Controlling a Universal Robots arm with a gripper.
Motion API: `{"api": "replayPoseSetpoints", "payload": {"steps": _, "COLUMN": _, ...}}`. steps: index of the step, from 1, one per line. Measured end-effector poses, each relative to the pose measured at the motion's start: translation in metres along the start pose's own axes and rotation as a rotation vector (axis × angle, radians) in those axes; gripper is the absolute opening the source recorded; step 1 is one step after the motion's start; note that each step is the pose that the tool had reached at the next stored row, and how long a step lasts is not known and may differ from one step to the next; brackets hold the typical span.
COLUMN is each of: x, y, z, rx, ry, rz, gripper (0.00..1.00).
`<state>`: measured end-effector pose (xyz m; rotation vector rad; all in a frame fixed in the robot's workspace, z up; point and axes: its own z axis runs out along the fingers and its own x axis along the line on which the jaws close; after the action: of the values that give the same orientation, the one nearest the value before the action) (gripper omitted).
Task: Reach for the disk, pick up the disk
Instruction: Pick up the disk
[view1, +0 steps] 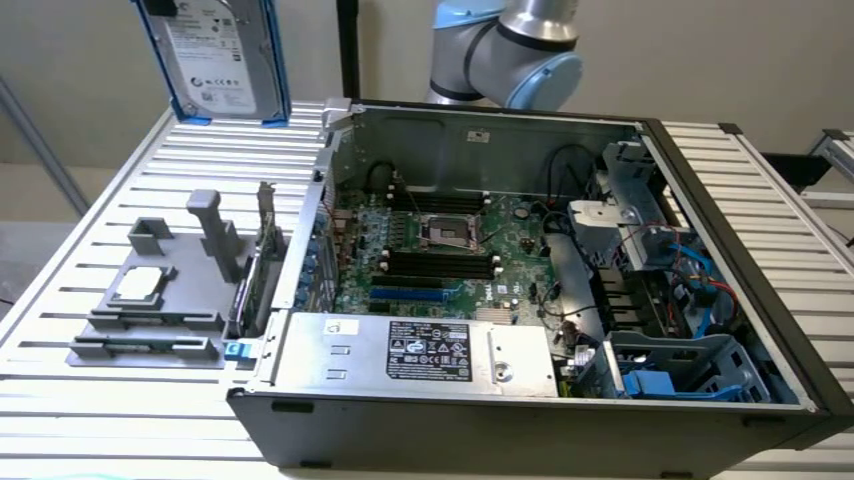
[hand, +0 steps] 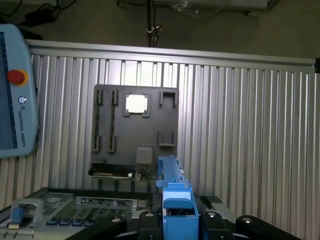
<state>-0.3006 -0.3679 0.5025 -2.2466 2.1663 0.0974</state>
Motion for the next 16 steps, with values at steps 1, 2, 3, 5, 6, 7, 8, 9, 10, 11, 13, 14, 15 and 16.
{"api": "replayPoseSetpoints", "payload": {"steps": 1, "x": 0.001, "y": -0.0044, "z": -0.0012, "rx": -0.0003, "ry": -0.0019, "rz": 0.000, "gripper": 0.33}}
{"api": "replayPoseSetpoints", "payload": {"steps": 2, "x": 0.002, "y": -0.0089, "z": -0.0023, "rx": -0.0007, "ry": -0.0036, "rz": 0.000, "gripper": 0.33}}
{"api": "replayPoseSetpoints", "payload": {"steps": 3, "x": 0.002, "y": -0.0134, "z": -0.0034, "rx": -0.0012, "ry": -0.0051, "rz": 0.000, "gripper": 0.33}}
{"api": "replayPoseSetpoints", "payload": {"steps": 5, "x": 0.004, "y": -0.0223, "z": -0.0049, "rx": -0.0018, "ry": -0.0071, "rz": 0.000, "gripper": 0.33}}
{"api": "replayPoseSetpoints", "payload": {"steps": 6, "x": 0.006, "y": -0.0268, "z": -0.0056, "rx": -0.0023, "ry": -0.0077, "rz": 0.000, "gripper": 0.33}}
{"api": "replayPoseSetpoints", "payload": {"steps": 7, "x": 0.007, "y": -0.0313, "z": -0.0062, "rx": -0.0026, "ry": -0.0082, "rz": 0.000, "gripper": 0.33}}
{"api": "replayPoseSetpoints", "payload": {"steps": 8, "x": 0.008, "y": -0.0358, "z": -0.0066, "rx": -0.0030, "ry": -0.0087, "rz": 0.000, "gripper": 0.33}}
{"api": "replayPoseSetpoints", "payload": {"steps": 9, "x": 0.009, "y": -0.0402, "z": -0.0072, "rx": -0.0035, "ry": -0.0091, "rz": 0.000, "gripper": 0.33}}
{"api": "replayPoseSetpoints", "payload": {"steps": 10, "x": 0.010, "y": -0.0449, "z": -0.0077, "rx": -0.0039, "ry": -0.0097, "rz": 0.000, "gripper": 0.33}}
{"api": "replayPoseSetpoints", "payload": {"steps": 11, "x": 0.012, "y": -0.0494, "z": -0.0082, "rx": -0.0044, "ry": -0.0101, "rz": 0.000, "gripper": 0.33}}
{"api": "replayPoseSetpoints", "payload": {"steps": 13, "x": 0.014, "y": -0.0584, "z": -0.0091, "rx": -0.0053, "ry": -0.0108, "rz": 0.000, "gripper": 0.33}}
{"api": "replayPoseSetpoints", "payload": {"steps": 14, "x": 0.015, "y": -0.0629, "z": -0.0096, "rx": -0.0058, "ry": -0.0112, "rz": 0.000, "gripper": 0.33}}
{"api": "replayPoseSetpoints", "payload": {"steps": 15, "x": 0.017, "y": -0.0673, "z": -0.0100, "rx": -0.0063, "ry": -0.0115, "rz": 0.000, "gripper": 0.33}}
{"api": "replayPoseSetpoints", "payload": {"steps": 16, "x": 0.018, "y": -0.0717, "z": -0.0105, "rx": -0.0069, "ry": -0.0117, "rz": 0.000, "gripper": 0.33}}
